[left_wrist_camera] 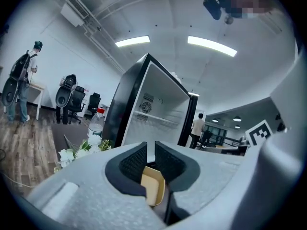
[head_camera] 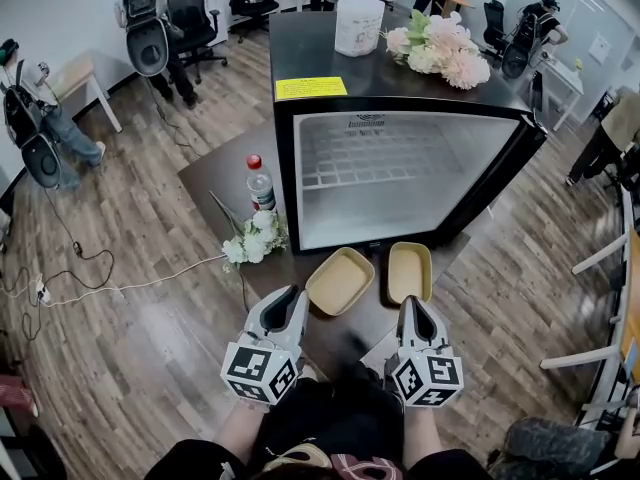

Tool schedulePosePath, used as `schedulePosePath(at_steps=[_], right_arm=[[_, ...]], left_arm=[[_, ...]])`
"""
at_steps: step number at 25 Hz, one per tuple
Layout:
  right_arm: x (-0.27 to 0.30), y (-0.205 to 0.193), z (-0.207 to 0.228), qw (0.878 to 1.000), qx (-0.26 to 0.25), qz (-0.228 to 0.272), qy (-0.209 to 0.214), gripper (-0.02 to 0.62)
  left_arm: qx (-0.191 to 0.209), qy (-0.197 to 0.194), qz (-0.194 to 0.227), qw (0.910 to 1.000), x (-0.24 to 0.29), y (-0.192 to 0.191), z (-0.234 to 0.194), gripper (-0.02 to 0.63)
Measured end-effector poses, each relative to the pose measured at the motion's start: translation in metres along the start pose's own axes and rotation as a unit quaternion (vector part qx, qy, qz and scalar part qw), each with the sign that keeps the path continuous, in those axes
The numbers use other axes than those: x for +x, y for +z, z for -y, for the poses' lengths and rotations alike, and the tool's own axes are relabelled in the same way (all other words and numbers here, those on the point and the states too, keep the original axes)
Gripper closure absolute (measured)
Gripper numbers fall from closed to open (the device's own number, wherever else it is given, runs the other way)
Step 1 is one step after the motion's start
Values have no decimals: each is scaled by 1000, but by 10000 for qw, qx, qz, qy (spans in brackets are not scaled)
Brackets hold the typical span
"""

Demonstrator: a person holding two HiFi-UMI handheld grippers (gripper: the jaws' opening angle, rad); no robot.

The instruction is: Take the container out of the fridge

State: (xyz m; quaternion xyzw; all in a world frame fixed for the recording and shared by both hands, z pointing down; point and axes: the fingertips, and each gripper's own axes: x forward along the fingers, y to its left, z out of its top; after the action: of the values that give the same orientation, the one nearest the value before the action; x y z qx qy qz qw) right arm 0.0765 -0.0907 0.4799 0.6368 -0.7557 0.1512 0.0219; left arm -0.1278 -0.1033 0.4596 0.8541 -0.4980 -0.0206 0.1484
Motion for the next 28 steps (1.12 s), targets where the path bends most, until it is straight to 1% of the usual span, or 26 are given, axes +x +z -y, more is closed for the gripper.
schedulePosePath(at_steps=[4, 9, 12, 15, 20, 24, 28], right_arm=[[-4, 5, -1, 9998, -100, 150, -81, 588], [-6, 2, -1, 9997, -180, 53, -131, 588], [-6, 0, -3, 9998, -205, 32, -82, 588], [-6, 0, -3, 9997, -215, 27, -68, 589], [-5, -1, -1, 9996, -272, -5, -85, 589], [-4, -3, -4, 9994, -348, -28, -75, 589], [-4, -3, -5, 9992, -407, -32, -52, 589]], left_arm=[[-62, -42, 99, 9999, -2, 2, 3, 595], [21, 6, 139, 9999, -4, 6, 4, 598], [-64, 15, 118, 9999, -4, 3, 2, 598], [-199, -69, 145, 9997, -1, 3, -1, 598], [-175, -229, 273, 9992, 1, 12, 7, 598], [-101, -313, 212, 9992, 0, 7, 15, 598], [-129, -326, 192, 9992, 0, 3, 18, 598]])
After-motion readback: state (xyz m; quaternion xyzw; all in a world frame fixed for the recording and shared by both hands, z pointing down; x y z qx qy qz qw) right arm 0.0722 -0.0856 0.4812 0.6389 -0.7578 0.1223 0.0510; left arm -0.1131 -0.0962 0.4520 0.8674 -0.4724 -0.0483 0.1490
